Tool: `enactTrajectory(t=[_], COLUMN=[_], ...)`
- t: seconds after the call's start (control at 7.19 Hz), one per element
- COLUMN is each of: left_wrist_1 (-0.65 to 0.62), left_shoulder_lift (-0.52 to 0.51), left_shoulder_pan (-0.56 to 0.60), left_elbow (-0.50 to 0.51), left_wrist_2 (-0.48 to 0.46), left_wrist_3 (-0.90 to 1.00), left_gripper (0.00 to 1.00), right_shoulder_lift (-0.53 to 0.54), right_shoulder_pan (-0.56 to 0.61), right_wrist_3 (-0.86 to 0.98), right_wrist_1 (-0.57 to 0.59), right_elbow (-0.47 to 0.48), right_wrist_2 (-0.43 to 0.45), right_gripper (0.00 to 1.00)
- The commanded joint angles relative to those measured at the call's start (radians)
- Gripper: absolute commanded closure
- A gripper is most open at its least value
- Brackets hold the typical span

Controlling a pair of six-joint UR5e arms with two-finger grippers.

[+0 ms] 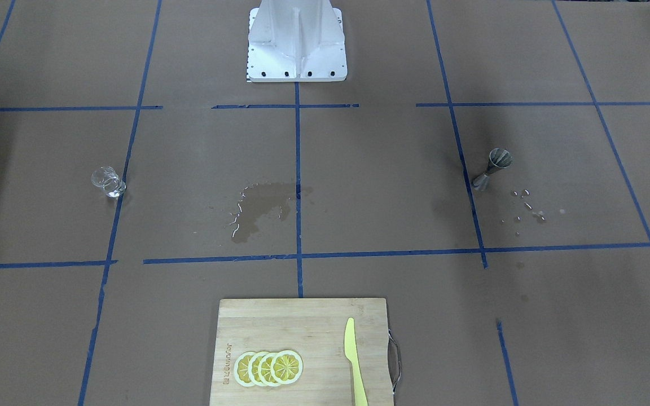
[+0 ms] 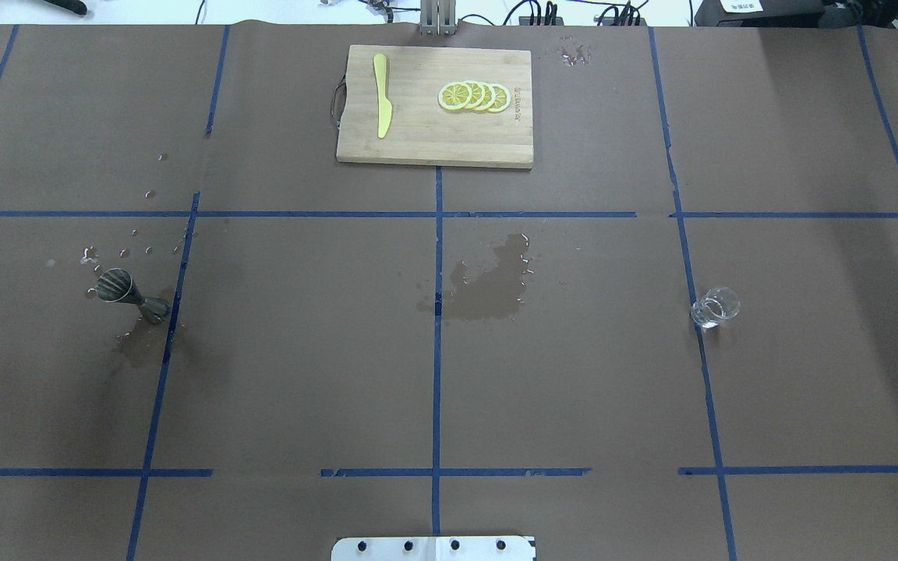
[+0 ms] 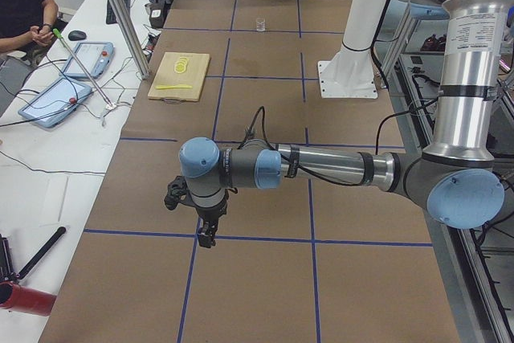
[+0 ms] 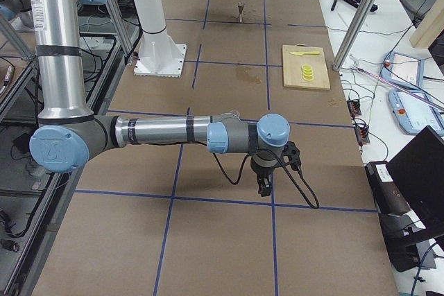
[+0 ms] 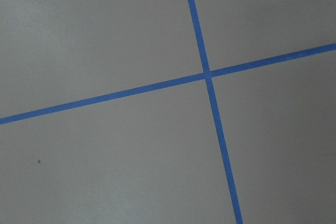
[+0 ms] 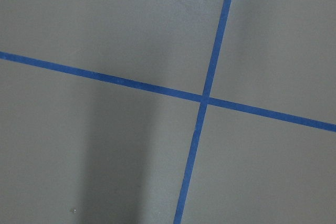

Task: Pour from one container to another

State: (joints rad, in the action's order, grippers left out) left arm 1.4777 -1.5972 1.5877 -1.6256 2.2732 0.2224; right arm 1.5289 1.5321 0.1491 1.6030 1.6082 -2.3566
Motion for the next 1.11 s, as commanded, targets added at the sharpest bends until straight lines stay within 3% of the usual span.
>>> enactTrajectory(t=[0.0,0.97], left_wrist_1=[-0.002,0.007], left_shoulder_lift=[0.002,-0.013], left_shoulder_pan=[0.000,-0.002], left_elbow=[-0.003,-0.042], left_wrist_2=[0.023,0.052], left_wrist_3=[-0.005,-0.009], left_gripper=[0.00,0.00], right_shoulder_lift=[0.002,0.002], right_shoulder_pan=[-0.003,-0.010], right_wrist_3=[0.000,0.000], right_wrist_1=[0.000,0.000], right_elbow=[0.001,0.001], right_wrist_2=[-0.001,0.000], right_gripper=[0.00,0.00])
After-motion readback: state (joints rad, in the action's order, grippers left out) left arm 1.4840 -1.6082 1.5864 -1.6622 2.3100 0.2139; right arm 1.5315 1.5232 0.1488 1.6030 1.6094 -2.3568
